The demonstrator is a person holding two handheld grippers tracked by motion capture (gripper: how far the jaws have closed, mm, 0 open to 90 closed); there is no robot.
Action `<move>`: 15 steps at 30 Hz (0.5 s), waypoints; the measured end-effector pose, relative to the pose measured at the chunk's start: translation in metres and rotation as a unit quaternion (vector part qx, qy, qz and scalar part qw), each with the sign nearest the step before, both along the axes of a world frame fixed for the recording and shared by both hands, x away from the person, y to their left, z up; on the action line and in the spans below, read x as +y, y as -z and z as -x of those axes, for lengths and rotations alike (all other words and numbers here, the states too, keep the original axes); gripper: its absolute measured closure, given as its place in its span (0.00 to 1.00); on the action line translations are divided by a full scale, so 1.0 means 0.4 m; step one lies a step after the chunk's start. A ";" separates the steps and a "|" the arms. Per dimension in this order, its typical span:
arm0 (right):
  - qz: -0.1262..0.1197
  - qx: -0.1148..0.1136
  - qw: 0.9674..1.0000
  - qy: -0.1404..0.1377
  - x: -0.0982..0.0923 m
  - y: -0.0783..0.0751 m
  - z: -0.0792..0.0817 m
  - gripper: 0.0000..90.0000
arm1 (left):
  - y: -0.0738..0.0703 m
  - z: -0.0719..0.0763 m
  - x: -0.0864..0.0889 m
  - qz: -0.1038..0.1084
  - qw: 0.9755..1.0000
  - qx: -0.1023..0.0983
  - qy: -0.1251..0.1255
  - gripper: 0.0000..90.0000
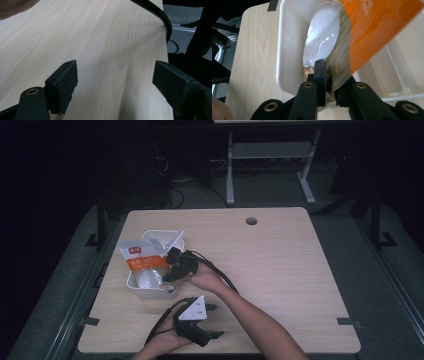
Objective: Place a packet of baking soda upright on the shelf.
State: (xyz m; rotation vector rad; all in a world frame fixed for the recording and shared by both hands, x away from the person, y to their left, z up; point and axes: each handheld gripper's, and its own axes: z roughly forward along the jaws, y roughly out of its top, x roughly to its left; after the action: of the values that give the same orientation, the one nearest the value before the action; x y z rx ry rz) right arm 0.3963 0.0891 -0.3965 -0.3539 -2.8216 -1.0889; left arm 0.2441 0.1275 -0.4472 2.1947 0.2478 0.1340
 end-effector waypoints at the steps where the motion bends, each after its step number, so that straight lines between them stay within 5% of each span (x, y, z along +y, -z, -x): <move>1: 0.002 -0.001 1.000 -0.002 -0.002 -0.001 0.000 0.85 | 0.000 0.000 0.000 0.001 1.000 0.000 0.000 0.22; 6: -0.019 0.011 1.000 0.003 -0.018 -0.007 -0.006 0.79 | 0.001 -0.002 0.000 -0.001 1.000 0.001 -0.001 0.22; 11: -0.012 -0.010 1.000 -0.006 -0.013 -0.007 0.004 0.92 | 0.000 -0.001 0.000 0.000 1.000 0.001 -0.002 0.22; 15: -0.012 -0.005 1.000 0.001 -0.012 -0.003 0.004 0.94 | 0.000 -0.002 0.001 0.000 1.000 0.001 -0.003 0.22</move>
State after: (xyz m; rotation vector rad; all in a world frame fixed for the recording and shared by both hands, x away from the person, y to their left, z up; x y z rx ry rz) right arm 0.3949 0.0843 -0.3951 -0.3506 -2.8148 -1.1262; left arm 0.2450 0.1280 -0.4471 2.1942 0.2552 0.1346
